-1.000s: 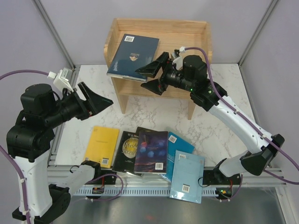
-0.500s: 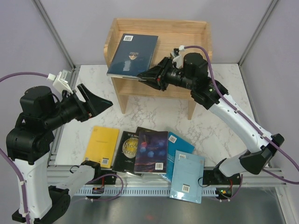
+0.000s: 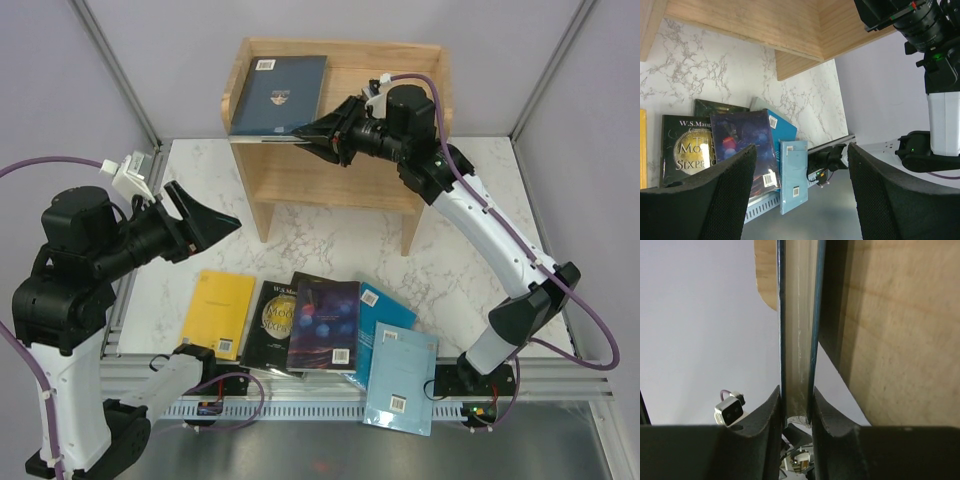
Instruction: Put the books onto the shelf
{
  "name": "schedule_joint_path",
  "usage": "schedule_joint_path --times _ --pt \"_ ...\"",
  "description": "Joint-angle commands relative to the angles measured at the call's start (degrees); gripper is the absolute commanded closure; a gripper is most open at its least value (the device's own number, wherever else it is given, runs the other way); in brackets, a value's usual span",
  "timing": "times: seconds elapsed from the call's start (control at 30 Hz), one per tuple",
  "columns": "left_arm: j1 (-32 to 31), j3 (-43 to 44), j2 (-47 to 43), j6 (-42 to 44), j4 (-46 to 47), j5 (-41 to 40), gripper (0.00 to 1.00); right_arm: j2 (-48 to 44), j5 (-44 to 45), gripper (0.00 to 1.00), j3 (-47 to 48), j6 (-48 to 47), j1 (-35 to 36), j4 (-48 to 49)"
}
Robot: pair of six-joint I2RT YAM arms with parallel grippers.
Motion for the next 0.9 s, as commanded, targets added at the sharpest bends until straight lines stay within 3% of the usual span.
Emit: schedule_joint_path --times 0.0,0.07,0.23,0.27,0.33,0.37,0.87 --pt "0.2 0.1 -0.3 -0.9 0.3 1.4 0.24 1.6 0.6 0.84 1.9 -0.1 -1.4 0.4" --pt "0.2 0.0 -0.4 -0.7 0.0 1.3 0.24 1.5 0.8 0.80 1.2 0.0 -1.9 0.3" --pt "0.3 -0.9 -0.8 0.0 -0.6 1.2 0.24 1.4 1.0 0.56 -0.2 0.5 -2.5 0.4" --pt "0.2 -1.7 -1.0 0.1 -0.7 1.0 0.24 1.6 0.8 0.42 -0.2 0.6 -2.6 0.4" --pt "0.2 -3.2 -1.6 0.5 -0.8 0.9 0.24 1.7 0.4 0.29 -0.1 0.4 -2.8 0.4" --pt "0.2 -3.7 -1.8 0.6 -0.9 0.8 0.24 1.2 0.3 0.02 -0.1 0.3 -2.7 0.3" --pt "0.2 -13.0 -5.1 1.3 -1.4 -0.3 0.25 -12.1 -1.6 0.02 -15.5 -0.5 -2.7 0.1"
